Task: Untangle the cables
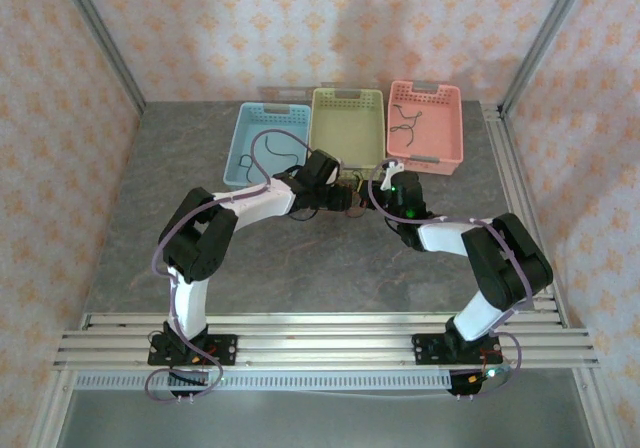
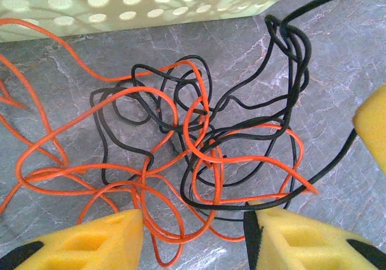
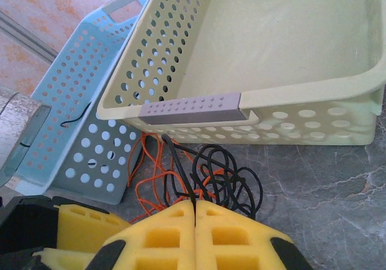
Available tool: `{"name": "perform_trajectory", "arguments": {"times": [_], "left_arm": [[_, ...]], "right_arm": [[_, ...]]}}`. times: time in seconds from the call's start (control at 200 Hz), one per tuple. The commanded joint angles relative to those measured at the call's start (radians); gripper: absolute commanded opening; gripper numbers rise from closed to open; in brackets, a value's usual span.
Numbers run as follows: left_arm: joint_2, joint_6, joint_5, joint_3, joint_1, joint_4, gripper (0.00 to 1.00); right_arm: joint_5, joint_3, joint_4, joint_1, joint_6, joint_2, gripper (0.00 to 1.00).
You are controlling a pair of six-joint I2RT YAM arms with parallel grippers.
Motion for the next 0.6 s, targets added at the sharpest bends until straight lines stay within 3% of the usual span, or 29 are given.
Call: {"name": "perform_trajectory", "arguments": {"times": [0.0, 0.115, 0.596], "left_arm": [[-0.076, 0.024, 0.0, -0.043, -0.01, 0.032, 0.49], [-0.152, 0.019, -0.002, -0.129, -0.012, 0.131, 0.54], [-0.066, 0.031, 0.031, -0.02, -0.013, 0.029, 0.54]], "right_arm": [[-0.003, 0.009, 0.034, 0.007, 0.006, -0.009, 0.0], [-0.004, 0.011, 0.032, 0.007, 0.006, -0.007, 0.0], [-0.006, 0.014, 0.029, 0.009, 0.005, -0.005, 0.0]]}}
